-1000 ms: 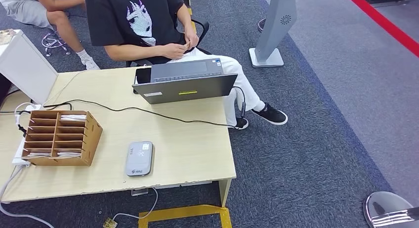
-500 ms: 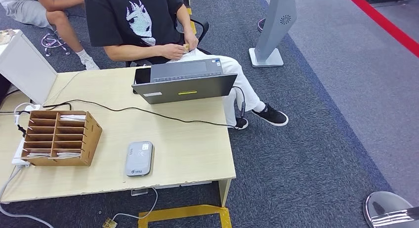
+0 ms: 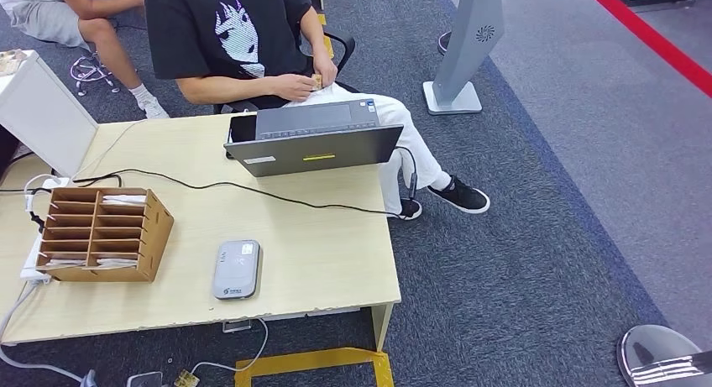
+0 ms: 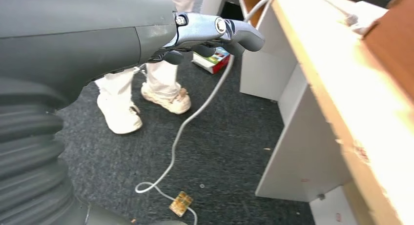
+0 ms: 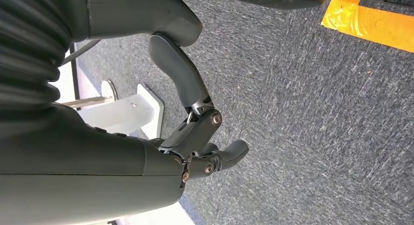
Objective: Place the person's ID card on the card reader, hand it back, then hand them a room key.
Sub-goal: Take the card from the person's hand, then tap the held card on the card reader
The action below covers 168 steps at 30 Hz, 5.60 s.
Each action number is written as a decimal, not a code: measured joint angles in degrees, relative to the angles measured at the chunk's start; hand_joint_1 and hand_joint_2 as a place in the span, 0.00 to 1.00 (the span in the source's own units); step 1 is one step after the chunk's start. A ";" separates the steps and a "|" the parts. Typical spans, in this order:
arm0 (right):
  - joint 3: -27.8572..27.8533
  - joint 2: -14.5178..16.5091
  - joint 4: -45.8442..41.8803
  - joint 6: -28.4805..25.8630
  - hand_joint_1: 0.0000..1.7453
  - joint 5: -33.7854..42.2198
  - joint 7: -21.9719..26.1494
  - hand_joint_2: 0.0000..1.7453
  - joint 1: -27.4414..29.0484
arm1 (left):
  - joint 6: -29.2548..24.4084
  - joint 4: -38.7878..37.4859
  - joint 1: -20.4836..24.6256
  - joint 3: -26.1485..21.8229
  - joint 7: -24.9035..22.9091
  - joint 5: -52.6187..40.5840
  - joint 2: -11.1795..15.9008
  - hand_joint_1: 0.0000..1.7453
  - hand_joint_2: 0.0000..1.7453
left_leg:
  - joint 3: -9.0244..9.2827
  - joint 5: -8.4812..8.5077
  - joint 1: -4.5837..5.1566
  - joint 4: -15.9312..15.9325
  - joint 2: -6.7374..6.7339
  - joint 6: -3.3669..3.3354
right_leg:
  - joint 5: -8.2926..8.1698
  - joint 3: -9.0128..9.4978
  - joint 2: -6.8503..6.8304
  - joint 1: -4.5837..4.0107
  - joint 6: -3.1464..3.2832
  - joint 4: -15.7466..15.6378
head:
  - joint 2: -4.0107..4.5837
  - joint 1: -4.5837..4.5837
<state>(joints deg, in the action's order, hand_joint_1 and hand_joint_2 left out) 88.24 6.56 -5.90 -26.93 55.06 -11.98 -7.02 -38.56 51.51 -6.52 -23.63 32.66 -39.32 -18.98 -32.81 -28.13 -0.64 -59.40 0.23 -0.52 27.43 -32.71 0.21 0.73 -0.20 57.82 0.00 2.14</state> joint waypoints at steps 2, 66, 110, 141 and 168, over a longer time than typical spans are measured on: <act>0.01 0.00 0.00 -0.01 0.00 0.02 0.00 1.00 0.00 | -0.01 0.74 -0.32 0.68 -0.01 0.18 -0.02 0.00 1.00 | 0.01 0.00 0.00 0.00 0.00 0.00 | 0.00 0.00 0.00 0.00 0.00 0.00 | 0.00 0.00; 0.02 -0.08 -0.13 3.40 0.00 -13.27 -2.38 1.00 -2.80 | 3.35 27.90 14.43 13.49 -14.99 1.35 18.81 0.00 1.00 | 0.04 0.21 -0.04 0.00 0.02 0.17 | -0.11 -0.01 0.01 -0.01 0.11 0.09 | 0.00 0.06; 0.02 -0.13 -0.31 2.03 0.00 -11.76 -1.46 1.00 -2.89 | 3.20 14.24 22.69 13.47 -15.57 7.29 20.03 1.00 1.00 | 0.00 0.20 -0.04 0.00 -0.01 0.16 | -0.11 -0.07 0.05 -0.01 0.11 0.08 | 0.00 0.07; 0.02 -0.13 -0.48 1.31 0.00 -10.02 -1.78 1.00 -2.92 | 6.79 26.52 18.79 35.23 -15.38 -0.06 16.20 1.00 1.00 | -0.05 0.18 -0.01 -0.02 -0.02 0.15 | -0.12 -0.12 0.06 0.00 0.10 0.06 | 0.00 0.08; 0.02 -0.14 -0.48 1.31 0.00 -9.31 -0.44 1.00 -2.96 | 15.60 4.21 19.45 37.73 -20.41 3.56 12.94 1.00 1.00 | -0.07 0.18 -0.01 -0.01 -0.02 0.14 | -0.11 -0.14 0.06 0.00 0.10 0.06 | 0.00 0.07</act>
<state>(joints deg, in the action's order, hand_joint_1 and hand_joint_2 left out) 88.26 6.42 -6.38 -25.62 45.75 -12.41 -9.97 -22.96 55.72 12.93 14.10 12.25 -35.76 -6.04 -32.87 -27.95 -0.65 -59.41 0.21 -0.38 27.32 -32.85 0.27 0.72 -0.10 57.88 0.00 2.21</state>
